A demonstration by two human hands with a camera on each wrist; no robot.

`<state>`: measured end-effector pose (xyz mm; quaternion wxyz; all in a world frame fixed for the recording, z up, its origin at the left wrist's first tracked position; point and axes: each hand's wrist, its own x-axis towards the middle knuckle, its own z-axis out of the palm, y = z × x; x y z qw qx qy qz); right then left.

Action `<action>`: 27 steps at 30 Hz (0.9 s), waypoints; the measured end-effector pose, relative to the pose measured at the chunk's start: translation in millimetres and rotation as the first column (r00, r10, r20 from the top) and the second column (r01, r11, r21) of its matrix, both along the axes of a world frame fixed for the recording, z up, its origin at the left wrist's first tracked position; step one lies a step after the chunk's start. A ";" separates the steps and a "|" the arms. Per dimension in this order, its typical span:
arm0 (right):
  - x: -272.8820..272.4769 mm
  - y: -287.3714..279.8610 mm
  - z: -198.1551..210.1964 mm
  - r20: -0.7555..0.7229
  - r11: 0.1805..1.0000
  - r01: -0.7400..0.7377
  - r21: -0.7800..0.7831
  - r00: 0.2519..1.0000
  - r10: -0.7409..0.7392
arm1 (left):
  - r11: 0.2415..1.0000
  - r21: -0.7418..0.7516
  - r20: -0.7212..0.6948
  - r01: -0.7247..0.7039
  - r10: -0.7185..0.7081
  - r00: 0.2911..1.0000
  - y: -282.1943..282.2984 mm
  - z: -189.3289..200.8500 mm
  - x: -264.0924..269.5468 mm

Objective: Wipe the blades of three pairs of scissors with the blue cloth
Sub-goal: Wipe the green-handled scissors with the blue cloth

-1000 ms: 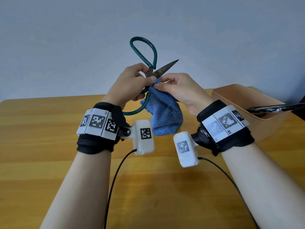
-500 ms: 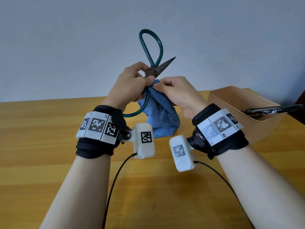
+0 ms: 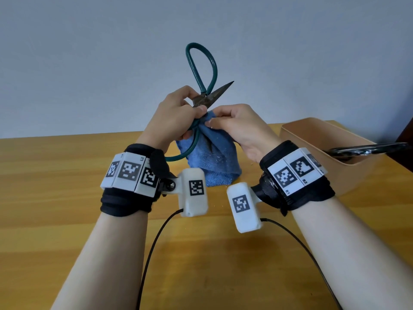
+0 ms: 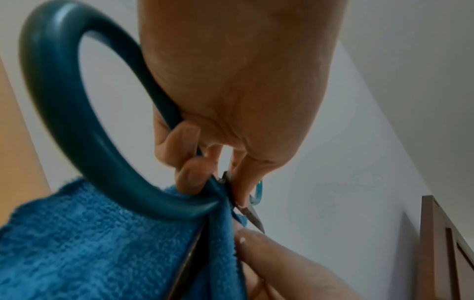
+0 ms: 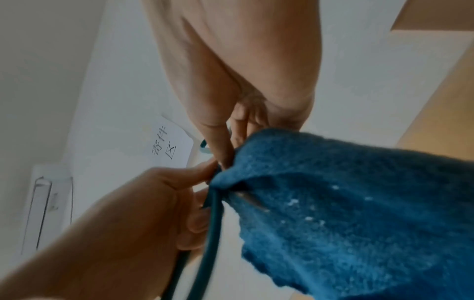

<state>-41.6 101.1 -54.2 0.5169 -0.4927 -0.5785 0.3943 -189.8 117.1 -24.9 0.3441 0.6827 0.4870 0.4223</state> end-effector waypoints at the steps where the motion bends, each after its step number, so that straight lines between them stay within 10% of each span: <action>1: -0.1 0.5 -0.6 -0.014 1.000 -0.005 -0.003 1.000 0.005 | 1.000 0.003 -0.003 -0.002 0.002 1.000 -0.1 -0.9 0.9; 27: -2.3 -4.1 2.6 -0.177 0.993 -0.114 0.003 0.978 0.112 | 0.999 -0.036 0.130 0.024 -0.019 0.991 -5.1 3.4 -1.3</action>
